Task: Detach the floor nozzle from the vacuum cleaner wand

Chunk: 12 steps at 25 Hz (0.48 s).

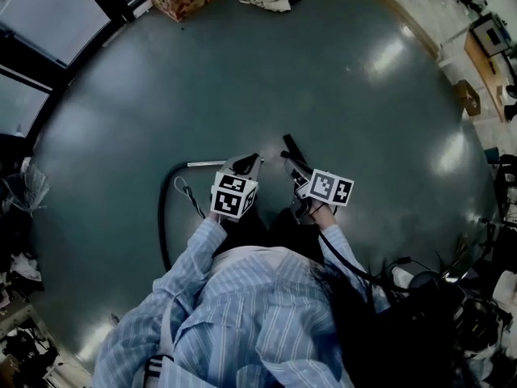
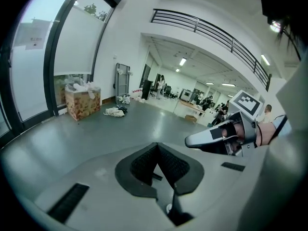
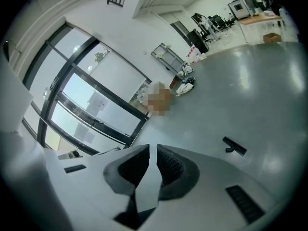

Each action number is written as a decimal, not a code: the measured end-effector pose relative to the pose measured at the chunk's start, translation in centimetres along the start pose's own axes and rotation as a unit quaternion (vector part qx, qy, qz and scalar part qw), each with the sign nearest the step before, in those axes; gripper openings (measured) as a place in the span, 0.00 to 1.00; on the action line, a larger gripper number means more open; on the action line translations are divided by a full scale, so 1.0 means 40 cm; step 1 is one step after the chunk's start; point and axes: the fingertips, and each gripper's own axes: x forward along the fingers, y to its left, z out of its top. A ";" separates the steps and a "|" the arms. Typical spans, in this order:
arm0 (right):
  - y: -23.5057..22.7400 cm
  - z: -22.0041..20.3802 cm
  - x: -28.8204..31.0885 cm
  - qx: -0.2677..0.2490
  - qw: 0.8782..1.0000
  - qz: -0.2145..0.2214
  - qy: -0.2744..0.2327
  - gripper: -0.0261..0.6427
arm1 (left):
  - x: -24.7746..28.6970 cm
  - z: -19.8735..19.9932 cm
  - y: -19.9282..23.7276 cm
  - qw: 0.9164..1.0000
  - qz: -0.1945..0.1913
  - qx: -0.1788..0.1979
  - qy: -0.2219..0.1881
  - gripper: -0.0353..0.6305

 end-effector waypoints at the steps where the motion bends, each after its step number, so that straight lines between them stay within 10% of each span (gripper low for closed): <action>1: -0.011 -0.001 -0.026 -0.005 1.000 0.000 -0.001 0.12 | -0.011 0.000 -0.019 1.000 0.007 -0.003 -0.004 0.06; 12: -0.172 -0.071 -0.361 -0.132 0.990 -0.002 0.046 0.12 | -0.042 -0.082 -0.362 0.989 0.104 -0.082 -0.063 0.06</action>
